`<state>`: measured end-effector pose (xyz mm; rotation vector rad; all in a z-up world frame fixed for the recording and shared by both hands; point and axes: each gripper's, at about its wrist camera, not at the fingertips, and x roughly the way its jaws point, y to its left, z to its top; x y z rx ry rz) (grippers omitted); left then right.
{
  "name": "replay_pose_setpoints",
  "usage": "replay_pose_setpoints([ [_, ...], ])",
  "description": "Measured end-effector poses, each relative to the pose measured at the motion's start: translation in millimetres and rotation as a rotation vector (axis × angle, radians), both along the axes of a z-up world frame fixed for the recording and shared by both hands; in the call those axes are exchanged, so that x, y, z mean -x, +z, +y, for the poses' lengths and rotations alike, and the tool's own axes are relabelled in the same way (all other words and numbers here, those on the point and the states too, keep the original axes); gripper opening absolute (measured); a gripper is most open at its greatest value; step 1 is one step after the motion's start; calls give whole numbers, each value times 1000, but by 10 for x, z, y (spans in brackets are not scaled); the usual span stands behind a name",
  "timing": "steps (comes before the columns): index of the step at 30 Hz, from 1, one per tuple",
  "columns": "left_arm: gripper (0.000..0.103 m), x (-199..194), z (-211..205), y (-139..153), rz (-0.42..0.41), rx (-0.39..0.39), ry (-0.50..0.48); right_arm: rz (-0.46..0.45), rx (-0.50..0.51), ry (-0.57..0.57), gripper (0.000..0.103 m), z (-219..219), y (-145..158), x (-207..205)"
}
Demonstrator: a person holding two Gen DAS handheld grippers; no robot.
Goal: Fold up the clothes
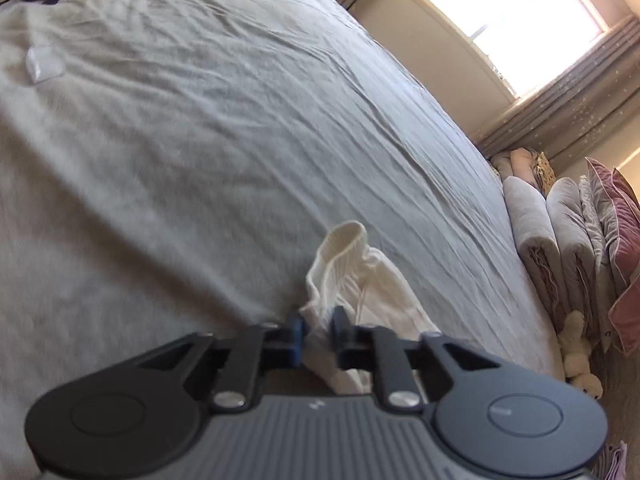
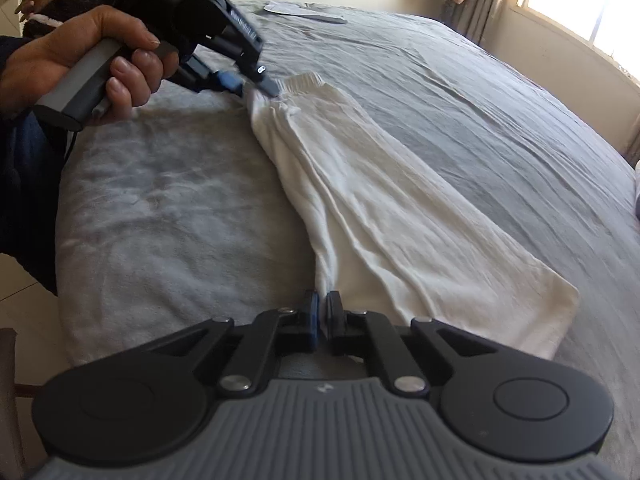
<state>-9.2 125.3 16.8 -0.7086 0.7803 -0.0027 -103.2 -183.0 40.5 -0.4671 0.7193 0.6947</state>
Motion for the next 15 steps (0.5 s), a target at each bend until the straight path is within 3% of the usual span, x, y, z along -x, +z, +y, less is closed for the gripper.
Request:
replay_pose_setpoints([
  [4,10,62,108,142,-72,20,-18,-15,-77,6,4,-120,197,36],
  [7,10,125,75,226,-116,-47,-56,18,-68,9,4,-111,154,18],
  [11,13,76,-45,96,-25,-142,-88,60,-16,9,9,-34,-31,5],
  [12,14,71,-11,57,1,-131,-83,64,-11,12,15,-31,-49,17],
  [15,21,62,140,27,46,-69,-44,101,-76,28,19,-203,124,50],
])
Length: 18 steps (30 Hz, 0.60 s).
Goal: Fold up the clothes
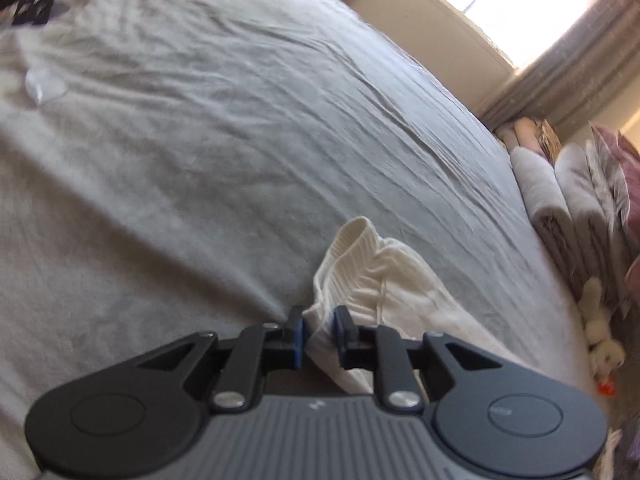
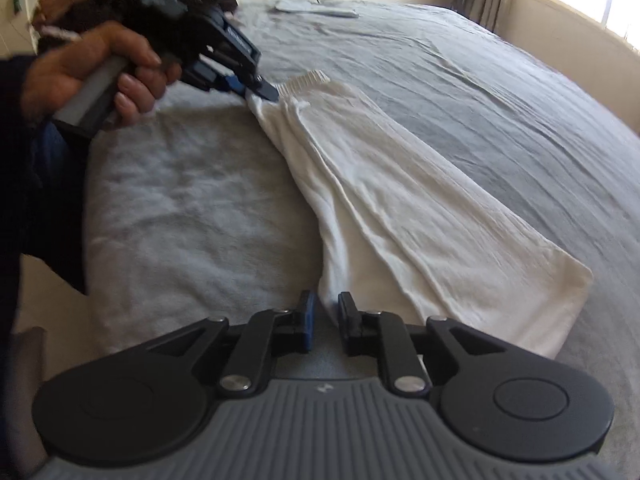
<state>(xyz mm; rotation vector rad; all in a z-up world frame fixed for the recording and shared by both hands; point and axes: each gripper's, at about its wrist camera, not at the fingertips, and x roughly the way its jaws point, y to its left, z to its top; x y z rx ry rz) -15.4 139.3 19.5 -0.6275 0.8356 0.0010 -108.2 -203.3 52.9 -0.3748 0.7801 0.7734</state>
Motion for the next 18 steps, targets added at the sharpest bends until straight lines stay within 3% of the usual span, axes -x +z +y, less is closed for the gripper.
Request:
replay_pose_setpoints([
  [1,23,2,51,21,6,11,20,2,-25,-18,25,-82,55,-4],
  [4,23,64,154,179,-39,-52,113,2,-110,-136,44,-367,188,-53],
  [6,23,98,190,287,-82,-76,148,19,-170,-253,44,-582,218,-145],
  [12,33,118,-304,447,-197,-83,-76,164,-333,-648,45,-1189,82,-444],
  [15,34,113,-625,442,-230,-94,-197,234,-407,-741,45,-1373,-19,-474],
  [18,36,106,-890,402,-252,-142,-290,286,-455,-762,45,-1447,-86,-445],
])
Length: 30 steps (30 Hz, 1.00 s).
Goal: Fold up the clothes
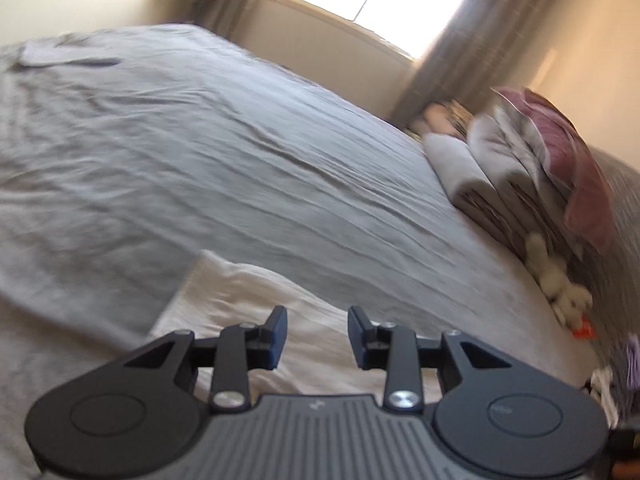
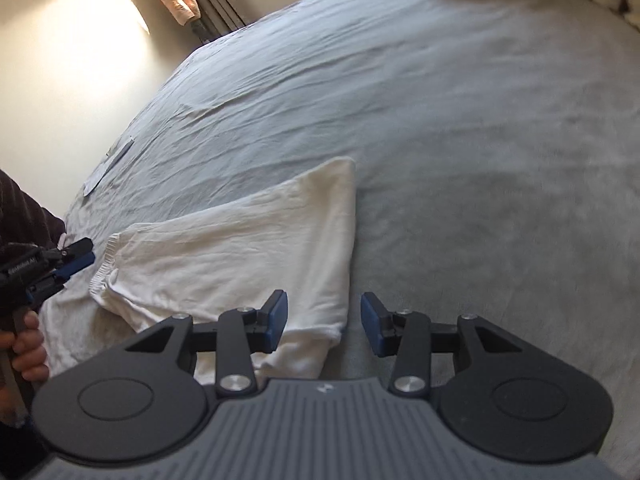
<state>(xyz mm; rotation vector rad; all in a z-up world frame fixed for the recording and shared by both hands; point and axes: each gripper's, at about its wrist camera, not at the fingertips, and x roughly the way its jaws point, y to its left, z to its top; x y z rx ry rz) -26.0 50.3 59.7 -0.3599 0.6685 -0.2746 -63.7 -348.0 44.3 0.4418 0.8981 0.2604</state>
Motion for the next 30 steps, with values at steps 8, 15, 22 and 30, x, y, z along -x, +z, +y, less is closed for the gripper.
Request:
replay_pose_setpoints([
  [8,36,-130,-374,-383,106,-195,-93,5,-92,-46,45,-19,-100,144],
  [15,36,-107,-358,-365,96,-218,-102,-28,-9,-3,10,28,-24,293],
  [22,37,-93,-347,-338,88,-192,-87,-48,-104,-87,72,-158,-52,277],
  [30,37,83,-573,-146,-118,-273,-147,-68,-23,-93,22,98,-145,220],
])
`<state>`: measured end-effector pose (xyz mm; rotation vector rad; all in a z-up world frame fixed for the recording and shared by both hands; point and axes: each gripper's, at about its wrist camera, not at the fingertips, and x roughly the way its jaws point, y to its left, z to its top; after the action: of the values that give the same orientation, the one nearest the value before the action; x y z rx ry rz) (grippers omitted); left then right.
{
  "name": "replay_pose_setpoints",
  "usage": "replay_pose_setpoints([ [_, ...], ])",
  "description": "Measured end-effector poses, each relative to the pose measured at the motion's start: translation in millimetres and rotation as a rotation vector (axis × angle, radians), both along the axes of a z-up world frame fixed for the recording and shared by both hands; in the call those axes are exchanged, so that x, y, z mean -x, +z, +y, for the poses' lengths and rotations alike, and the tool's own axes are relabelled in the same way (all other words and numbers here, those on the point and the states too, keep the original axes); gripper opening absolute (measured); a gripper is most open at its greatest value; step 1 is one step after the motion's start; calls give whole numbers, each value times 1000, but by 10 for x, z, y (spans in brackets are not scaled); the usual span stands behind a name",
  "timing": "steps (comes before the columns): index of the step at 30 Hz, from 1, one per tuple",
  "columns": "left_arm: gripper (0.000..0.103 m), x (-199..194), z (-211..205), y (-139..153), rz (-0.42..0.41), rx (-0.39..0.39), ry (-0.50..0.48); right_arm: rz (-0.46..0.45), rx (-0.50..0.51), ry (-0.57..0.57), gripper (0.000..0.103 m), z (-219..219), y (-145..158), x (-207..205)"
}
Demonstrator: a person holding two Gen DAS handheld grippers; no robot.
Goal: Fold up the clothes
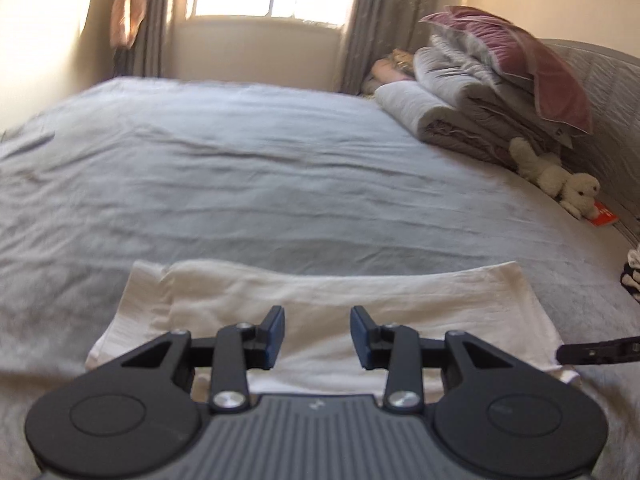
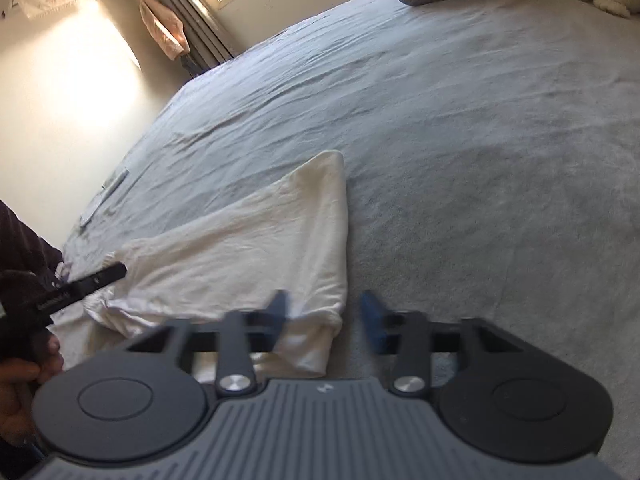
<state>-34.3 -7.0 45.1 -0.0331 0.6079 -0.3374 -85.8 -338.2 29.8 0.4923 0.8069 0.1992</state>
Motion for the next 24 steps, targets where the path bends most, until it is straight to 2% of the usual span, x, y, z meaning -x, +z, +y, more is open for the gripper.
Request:
replay_pose_setpoints([
  [3,37,17,-141,-32,-18,-31,-45,9,-36,-25,14,-39,-25,6],
  [8,37,-41,-360,-261,39,-135,-91,-54,-28,-27,13,16,141,67],
  [12,37,29,-458,-290,-7,-214,-102,-121,10,-3,12,141,309,91],
  [14,37,35,-466,-283,-4,-215,-102,-152,22,10,12,205,372,87],
  [18,39,8,-419,-269,15,-183,-94,-203,49,40,12,368,489,45],
  [20,43,-24,-346,-233,37,-131,-87,-225,68,60,12,485,544,15],
  [24,43,-123,36,-113,119,57,-17,-266,127,104,11,757,637,-37],
])
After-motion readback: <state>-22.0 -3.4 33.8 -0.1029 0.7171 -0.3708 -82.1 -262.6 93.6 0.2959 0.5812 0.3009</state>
